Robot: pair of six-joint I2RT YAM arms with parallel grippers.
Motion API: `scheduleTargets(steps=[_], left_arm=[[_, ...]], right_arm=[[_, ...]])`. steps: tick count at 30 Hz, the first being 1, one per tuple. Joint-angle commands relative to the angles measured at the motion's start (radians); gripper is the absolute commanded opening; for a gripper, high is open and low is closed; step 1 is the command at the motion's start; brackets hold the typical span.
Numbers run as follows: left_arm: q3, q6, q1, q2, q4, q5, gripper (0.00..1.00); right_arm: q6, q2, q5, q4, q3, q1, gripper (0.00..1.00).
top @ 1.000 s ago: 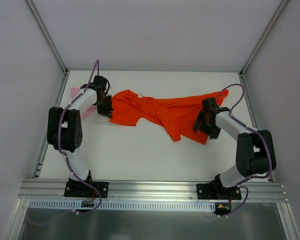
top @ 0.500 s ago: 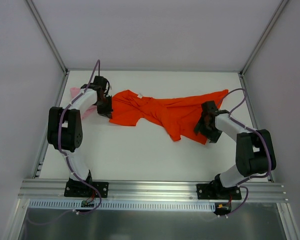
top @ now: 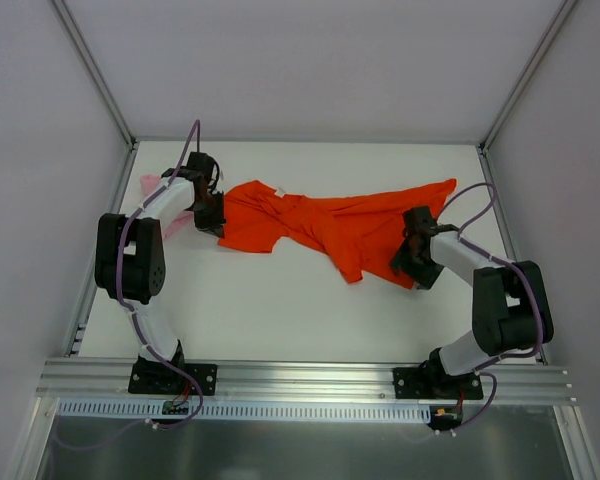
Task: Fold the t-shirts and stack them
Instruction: Flatten out the tshirt
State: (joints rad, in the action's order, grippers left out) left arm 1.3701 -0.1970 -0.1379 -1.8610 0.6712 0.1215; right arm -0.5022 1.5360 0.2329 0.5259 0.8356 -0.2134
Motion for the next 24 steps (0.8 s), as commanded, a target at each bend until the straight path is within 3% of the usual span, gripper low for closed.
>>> scheduleTargets(steps=[1, 5, 6, 8, 9, 10, 14, 19, 24], left_arm=[[0.000, 0.013, -0.003, 0.020, 0.034, -0.029, 0.00], [0.004, 0.011, -0.003, 0.025, 0.037, -0.033, 0.00], [0.006, 0.010, -0.005, 0.025, 0.037, -0.029, 0.00], [0.006, 0.007, -0.003, 0.023, 0.039, -0.023, 0.00], [0.004, 0.007, -0.003, 0.023, 0.038, -0.008, 0.00], [0.003, 0.007, -0.003, 0.022, 0.037, 0.001, 0.00], [0.004, 0.031, -0.003, 0.022, 0.050, 0.145, 0.00], [0.124, -0.018, -0.002, 0.028, 0.155, 0.338, 0.00], [0.300, -0.102, -0.002, 0.040, 0.244, 0.348, 0.00]], right_arm=[[-0.065, 0.039, 0.020, 0.005, -0.004, -0.007, 0.67], [-0.085, 0.046, 0.014, 0.037, 0.005, -0.007, 0.53], [-0.088, 0.046, 0.011, 0.051, 0.005, -0.007, 0.42], [-0.095, 0.044, -0.001, 0.054, 0.000, -0.007, 0.29], [-0.091, 0.039, -0.015, 0.060, 0.000, -0.006, 0.10], [-0.091, 0.036, -0.023, 0.062, 0.000, -0.007, 0.01], [-0.072, -0.016, -0.072, 0.074, 0.016, -0.007, 0.01], [0.036, -0.128, -0.132, 0.268, 0.170, -0.006, 0.01], [0.097, -0.183, -0.064, 0.506, 0.388, -0.003, 0.01]])
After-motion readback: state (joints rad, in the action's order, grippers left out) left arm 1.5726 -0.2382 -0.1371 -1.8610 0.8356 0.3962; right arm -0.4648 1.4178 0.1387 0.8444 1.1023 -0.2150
